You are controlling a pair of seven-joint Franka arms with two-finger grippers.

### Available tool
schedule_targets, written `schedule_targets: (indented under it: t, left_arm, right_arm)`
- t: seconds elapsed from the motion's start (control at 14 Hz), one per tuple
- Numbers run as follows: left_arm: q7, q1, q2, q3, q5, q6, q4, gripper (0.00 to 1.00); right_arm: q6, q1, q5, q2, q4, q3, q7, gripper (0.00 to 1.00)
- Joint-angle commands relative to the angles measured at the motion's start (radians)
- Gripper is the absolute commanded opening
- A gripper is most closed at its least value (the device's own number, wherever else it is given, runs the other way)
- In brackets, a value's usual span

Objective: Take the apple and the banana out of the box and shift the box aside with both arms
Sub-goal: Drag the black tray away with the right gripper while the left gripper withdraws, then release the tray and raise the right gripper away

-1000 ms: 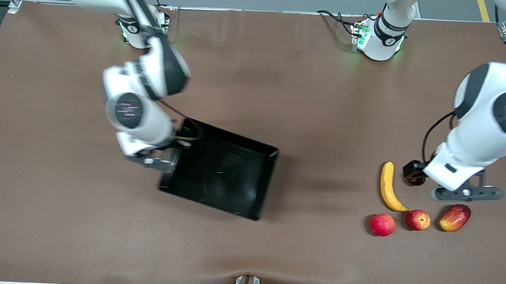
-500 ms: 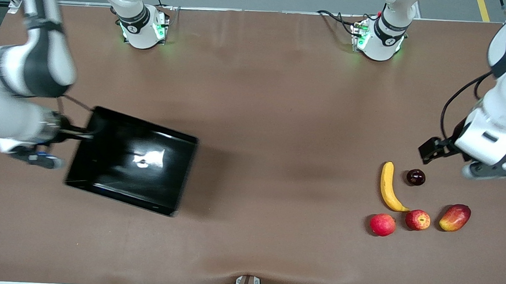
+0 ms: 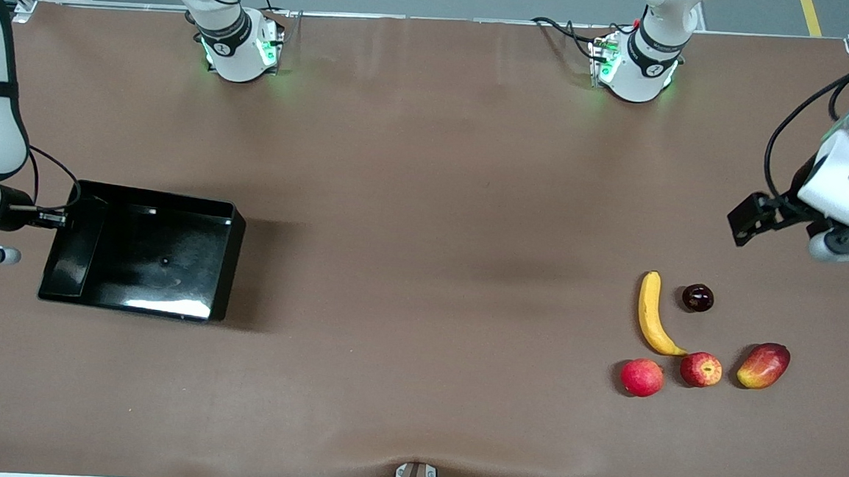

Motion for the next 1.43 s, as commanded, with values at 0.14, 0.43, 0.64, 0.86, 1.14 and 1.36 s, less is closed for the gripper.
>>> schedule_targets:
  t: [0.14, 0.43, 0.64, 0.86, 1.14, 1.36]
  left_arm:
    - [0.064, -0.199, -0.085, 0.250, -0.107, -0.042, -0.053, 1.00]
    - [0.110, -0.344, -0.154, 0.435, -0.165, -0.015, -0.144, 1.00]
    - [0.098, -0.353, -0.188, 0.432, -0.164, 0.033, -0.214, 1.00]
    - [0.098, -0.353, -0.179, 0.426, -0.162, 0.044, -0.210, 1.00]
    - [0.099, -0.355, -0.176, 0.425, -0.164, 0.048, -0.202, 1.00]
    - [0.112, -0.342, -0.179, 0.426, -0.165, 0.042, -0.202, 1.00]
  right_arm:
    - [0.142, -0.118, 0.012, 0.026, -0.104, 0.028, -0.122, 0.00]
    - [0.184, -0.129, 0.012, 0.053, -0.126, 0.028, -0.161, 0.54]
    - [0.141, -0.121, 0.012, 0.054, -0.088, 0.031, -0.169, 1.00]
    - [-0.195, -0.079, 0.015, 0.055, 0.154, 0.049, -0.169, 1.00]
    - [-0.334, 0.046, -0.005, 0.081, 0.495, 0.047, -0.159, 1.00]
    - [-0.426, 0.101, 0.012, 0.040, 0.558, 0.056, -0.070, 1.00]
